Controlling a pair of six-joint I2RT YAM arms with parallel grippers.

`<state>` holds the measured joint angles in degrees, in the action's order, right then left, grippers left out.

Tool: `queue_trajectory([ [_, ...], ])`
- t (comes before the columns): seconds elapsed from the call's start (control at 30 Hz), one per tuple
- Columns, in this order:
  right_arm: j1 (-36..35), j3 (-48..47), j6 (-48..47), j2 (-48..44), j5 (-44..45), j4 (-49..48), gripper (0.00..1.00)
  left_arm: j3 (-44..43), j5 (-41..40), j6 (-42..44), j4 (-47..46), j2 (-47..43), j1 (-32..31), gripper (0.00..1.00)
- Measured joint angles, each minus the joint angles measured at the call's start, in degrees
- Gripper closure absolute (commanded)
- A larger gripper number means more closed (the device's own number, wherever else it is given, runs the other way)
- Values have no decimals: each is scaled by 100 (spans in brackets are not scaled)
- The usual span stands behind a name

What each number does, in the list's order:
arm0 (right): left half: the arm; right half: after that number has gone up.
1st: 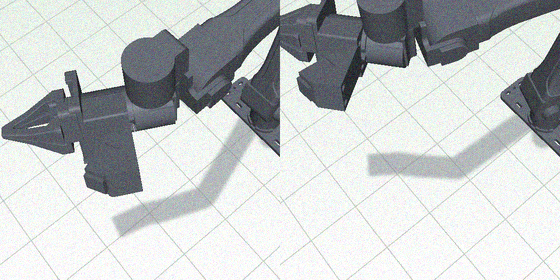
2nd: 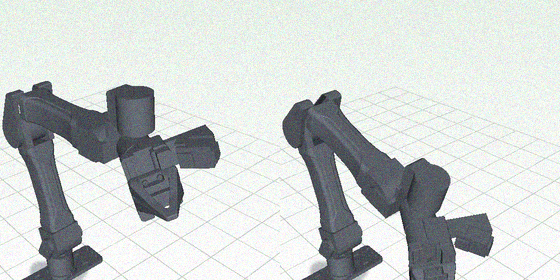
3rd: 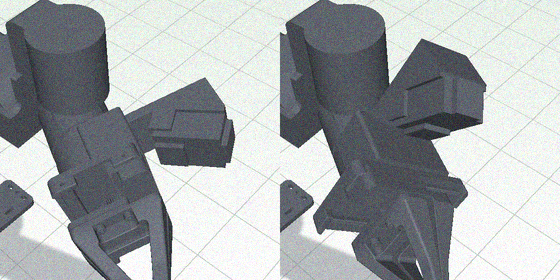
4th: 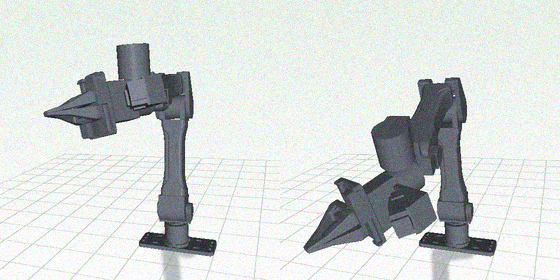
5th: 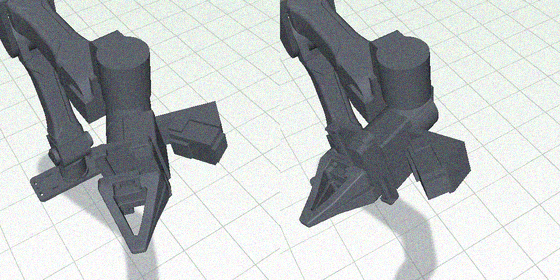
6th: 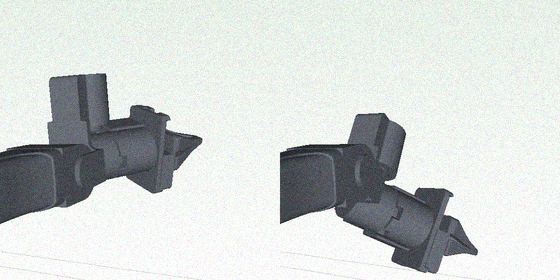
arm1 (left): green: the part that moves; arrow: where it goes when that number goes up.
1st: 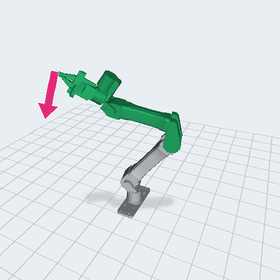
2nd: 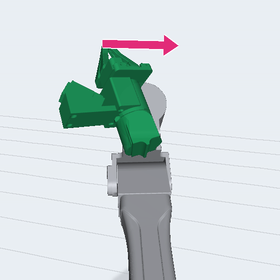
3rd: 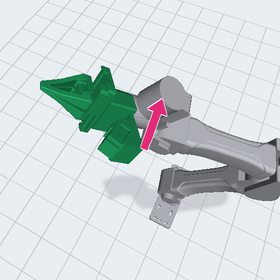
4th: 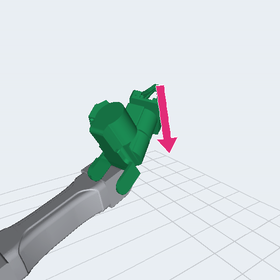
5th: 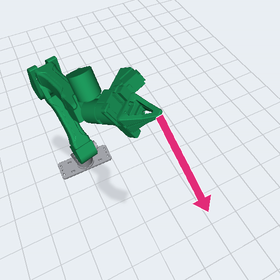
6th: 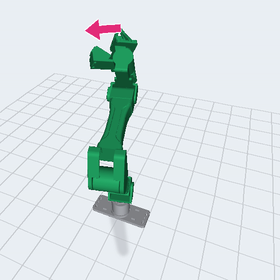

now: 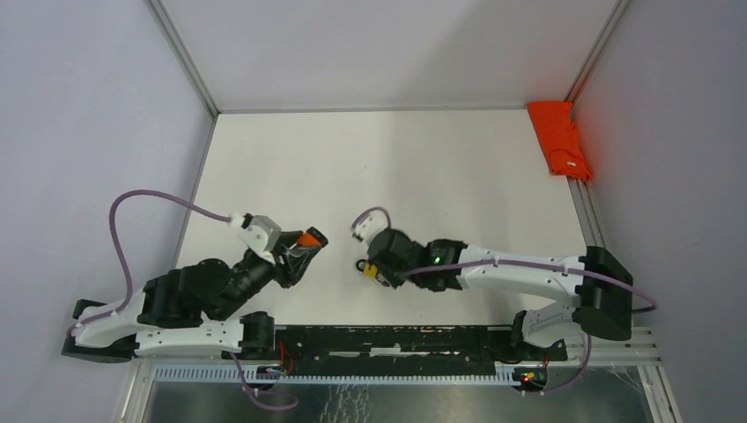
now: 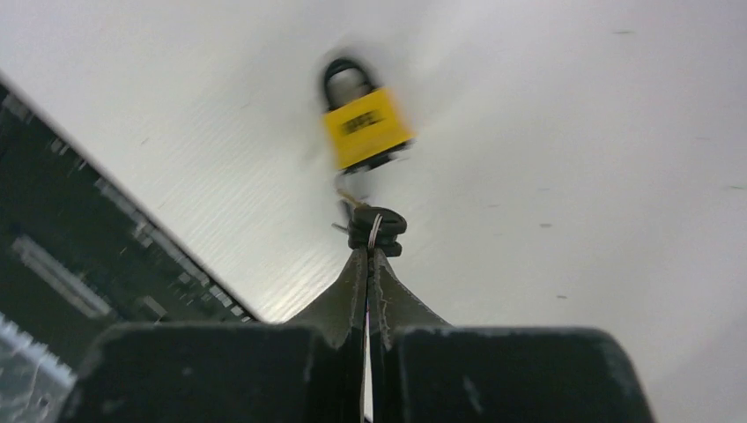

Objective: Unlock with the key

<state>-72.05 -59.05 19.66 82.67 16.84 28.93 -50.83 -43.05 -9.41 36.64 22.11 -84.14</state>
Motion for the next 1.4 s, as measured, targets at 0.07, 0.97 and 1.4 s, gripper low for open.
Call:
queue_trajectory([
  [0.07,365,-87,-68,-129,68,74,100,-39,-103,46,-116,267,0,98],
  [0.97,3748,-575,-966,-699,-164,109,100,-2914,4743,-286,-2328,6078,6030,98],
  [1.4,4282,-476,-1126,-273,-1613,-479,100,-3060,11619,1764,-1456,6723,7597,98],
])
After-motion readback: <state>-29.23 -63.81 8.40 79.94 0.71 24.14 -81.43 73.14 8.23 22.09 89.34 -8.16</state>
